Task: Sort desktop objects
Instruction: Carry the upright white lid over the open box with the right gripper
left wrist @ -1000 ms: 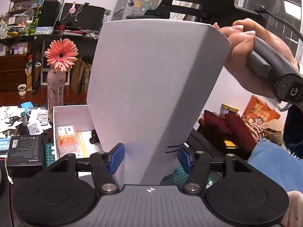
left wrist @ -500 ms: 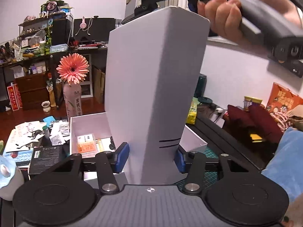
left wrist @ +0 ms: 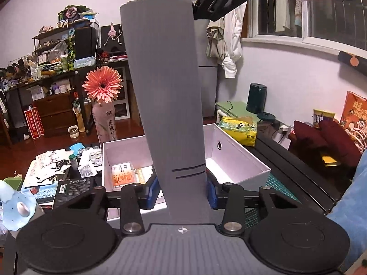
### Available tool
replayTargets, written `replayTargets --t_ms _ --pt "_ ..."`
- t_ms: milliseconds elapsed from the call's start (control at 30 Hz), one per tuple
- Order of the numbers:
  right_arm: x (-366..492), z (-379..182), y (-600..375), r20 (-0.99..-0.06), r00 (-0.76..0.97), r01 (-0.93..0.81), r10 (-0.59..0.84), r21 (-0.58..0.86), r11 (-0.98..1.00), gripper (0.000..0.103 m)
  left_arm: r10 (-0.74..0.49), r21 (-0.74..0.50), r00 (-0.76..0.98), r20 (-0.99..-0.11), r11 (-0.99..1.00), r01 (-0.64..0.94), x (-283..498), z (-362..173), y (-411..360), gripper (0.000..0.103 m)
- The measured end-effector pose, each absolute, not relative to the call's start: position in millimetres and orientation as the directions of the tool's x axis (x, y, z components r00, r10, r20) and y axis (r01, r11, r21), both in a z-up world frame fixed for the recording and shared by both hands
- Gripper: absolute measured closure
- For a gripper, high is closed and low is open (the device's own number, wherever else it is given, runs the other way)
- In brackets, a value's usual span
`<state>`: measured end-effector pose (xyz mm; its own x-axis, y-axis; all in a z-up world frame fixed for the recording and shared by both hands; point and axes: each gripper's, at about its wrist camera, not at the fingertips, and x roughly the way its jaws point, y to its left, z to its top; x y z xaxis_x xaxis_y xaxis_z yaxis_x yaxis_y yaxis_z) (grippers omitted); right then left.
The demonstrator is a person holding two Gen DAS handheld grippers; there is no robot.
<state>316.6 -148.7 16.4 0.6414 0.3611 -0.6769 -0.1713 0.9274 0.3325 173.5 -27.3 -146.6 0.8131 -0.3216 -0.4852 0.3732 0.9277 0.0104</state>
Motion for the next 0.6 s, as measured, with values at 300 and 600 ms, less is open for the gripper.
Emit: replayTargets --t_ms 300,600 --pt "320.0 36.6 -93.9 -0.796 0.596 -0.124 0.112 0.047 0.991 0.057 -0.293 0.063 0.826 -0.481 0.929 0.366 171.6 -148.2 -32.0 0.065" --pt "320.2 25.3 -56.7 -0.800 0.599 -0.166 -0.041 -0.174 0.971 0.057 -0.296 0.069 0.823 -0.485 0.925 0.373 171.3 -148.2 -31.5 0.065"
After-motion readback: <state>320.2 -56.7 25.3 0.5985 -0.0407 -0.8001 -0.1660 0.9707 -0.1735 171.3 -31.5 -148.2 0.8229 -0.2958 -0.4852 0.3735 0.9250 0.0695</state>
